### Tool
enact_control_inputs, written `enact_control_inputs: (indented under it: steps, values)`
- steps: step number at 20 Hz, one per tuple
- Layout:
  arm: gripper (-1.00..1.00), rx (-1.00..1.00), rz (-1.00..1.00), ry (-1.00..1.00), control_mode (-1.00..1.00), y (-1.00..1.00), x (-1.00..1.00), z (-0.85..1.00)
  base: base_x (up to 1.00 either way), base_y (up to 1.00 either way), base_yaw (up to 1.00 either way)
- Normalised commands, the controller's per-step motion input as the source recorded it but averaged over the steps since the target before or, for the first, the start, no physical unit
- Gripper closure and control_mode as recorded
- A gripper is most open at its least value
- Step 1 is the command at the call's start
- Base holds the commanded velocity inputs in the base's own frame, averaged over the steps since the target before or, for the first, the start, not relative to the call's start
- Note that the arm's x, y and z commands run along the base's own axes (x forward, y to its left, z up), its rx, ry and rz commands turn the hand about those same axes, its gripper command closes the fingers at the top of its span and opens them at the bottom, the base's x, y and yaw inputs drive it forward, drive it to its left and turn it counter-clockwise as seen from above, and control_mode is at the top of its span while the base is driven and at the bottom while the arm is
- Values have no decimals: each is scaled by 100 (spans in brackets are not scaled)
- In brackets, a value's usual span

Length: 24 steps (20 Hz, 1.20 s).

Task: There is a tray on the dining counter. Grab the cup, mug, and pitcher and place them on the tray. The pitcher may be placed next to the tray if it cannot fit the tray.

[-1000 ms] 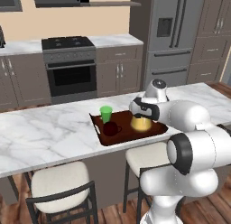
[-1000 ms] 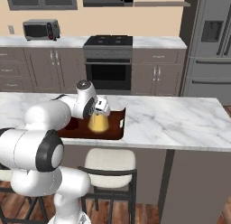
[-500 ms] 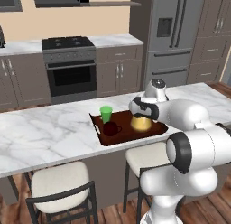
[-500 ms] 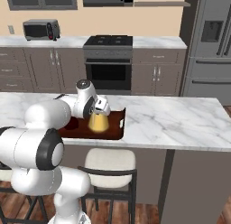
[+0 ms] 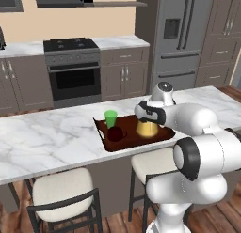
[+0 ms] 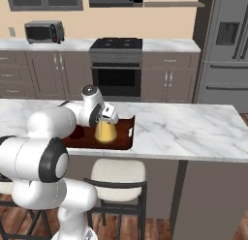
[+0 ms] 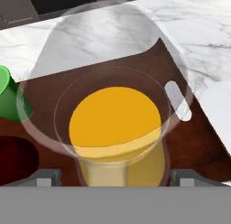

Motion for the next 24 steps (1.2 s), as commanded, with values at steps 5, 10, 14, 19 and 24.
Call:
enact_control_inputs:
  steps: [5,10,14,19,24]
  values:
    - [-100,0,0,0,-100,0,0,21,0,0,0]
    - [-100,-1,0,0,-100,0,-2,55,0,0,0]
    - [-100,-1,0,0,-100,0,-4,66,0,0,0]
    - [-100,-2,0,0,-100,0,-39,67,0,0,0]
    - [-100,-4,-1,0,-100,0,-84,46,0,0,0]
